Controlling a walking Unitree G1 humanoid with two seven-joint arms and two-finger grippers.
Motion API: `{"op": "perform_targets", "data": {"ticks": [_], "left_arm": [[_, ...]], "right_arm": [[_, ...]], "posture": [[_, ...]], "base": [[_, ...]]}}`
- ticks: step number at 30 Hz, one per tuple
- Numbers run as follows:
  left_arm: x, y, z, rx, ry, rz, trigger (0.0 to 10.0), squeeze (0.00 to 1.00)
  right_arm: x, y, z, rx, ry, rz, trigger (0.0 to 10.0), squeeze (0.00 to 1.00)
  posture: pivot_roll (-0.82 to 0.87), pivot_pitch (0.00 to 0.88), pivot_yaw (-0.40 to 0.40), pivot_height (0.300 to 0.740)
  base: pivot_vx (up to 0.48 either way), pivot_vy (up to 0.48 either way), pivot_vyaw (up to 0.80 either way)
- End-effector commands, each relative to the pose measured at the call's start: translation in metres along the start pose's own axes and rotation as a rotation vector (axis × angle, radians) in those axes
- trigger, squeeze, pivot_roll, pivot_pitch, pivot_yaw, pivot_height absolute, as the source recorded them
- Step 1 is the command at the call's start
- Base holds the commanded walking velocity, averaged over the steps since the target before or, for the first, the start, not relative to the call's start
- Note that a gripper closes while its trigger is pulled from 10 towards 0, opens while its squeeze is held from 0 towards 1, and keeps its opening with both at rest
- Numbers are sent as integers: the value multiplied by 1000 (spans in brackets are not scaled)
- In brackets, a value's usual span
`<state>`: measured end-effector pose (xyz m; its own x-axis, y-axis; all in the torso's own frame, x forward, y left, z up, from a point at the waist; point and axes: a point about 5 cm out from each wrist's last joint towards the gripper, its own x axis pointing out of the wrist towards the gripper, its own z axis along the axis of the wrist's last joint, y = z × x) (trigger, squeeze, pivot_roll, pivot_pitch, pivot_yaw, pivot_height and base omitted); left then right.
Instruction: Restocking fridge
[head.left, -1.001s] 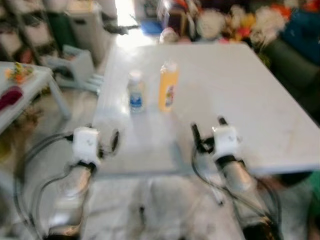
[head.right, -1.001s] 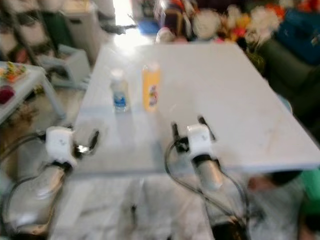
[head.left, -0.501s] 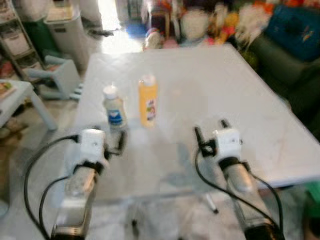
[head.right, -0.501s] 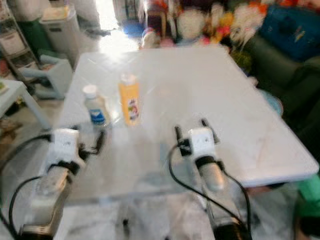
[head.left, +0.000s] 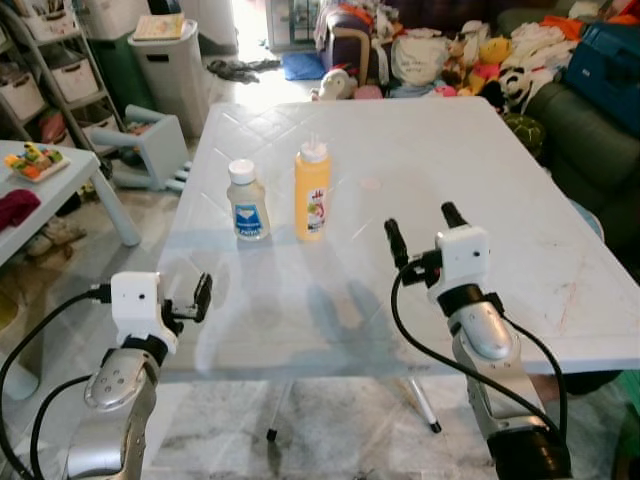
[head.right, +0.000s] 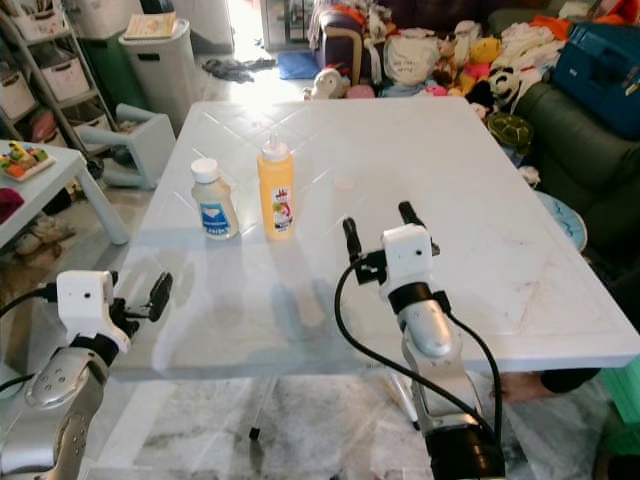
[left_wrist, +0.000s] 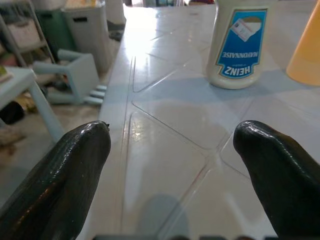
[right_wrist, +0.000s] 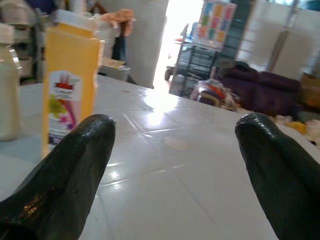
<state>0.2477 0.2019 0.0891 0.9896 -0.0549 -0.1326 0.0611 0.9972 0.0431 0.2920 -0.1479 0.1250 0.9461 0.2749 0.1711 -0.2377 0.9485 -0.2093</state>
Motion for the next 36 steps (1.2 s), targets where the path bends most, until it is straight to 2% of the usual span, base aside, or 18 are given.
{"op": "perform_targets", "data": {"ticks": [1, 11, 18, 25, 27, 33, 36], "left_arm": [[-1, 0, 5, 28, -20, 19, 10000, 0], [-1, -9, 7, 64, -43, 8, 10000, 0], [1, -9, 10, 62, -55, 26, 10000, 0], [2, -6, 12, 68, -64, 46, 10000, 0], [3, -8, 13, 70, -68, 42, 10000, 0], [2, -8, 14, 72, -68, 38, 10000, 0], [4, -8, 15, 77, -70, 33, 10000, 0]], "right_arm": [[6, 3, 6, -2, -26, 32, 10000, 0], [2, 7, 3, 11, -22, 39, 10000, 0], [-2, 10, 1, 13, -16, 41, 10000, 0], [0, 6, 4, 5, -37, 11, 10000, 0], [6, -1, 6, -11, -44, -18, 10000, 0], [10, -4, 9, -15, -53, -23, 10000, 0], [19, -9, 15, -21, -80, -31, 10000, 0]], "posture": [[12, 19, 6, 740], [10, 22, 18, 740], [8, 24, 20, 740], [12, 31, 23, 740], [17, 37, 30, 740], [20, 43, 37, 740], [26, 46, 42, 740]], "base": [[0, 0, 712], [0, 0, 684], [0, 0, 621], [0, 0, 0], [0, 0, 0], [0, 0, 0], [0, 0, 0]]}}
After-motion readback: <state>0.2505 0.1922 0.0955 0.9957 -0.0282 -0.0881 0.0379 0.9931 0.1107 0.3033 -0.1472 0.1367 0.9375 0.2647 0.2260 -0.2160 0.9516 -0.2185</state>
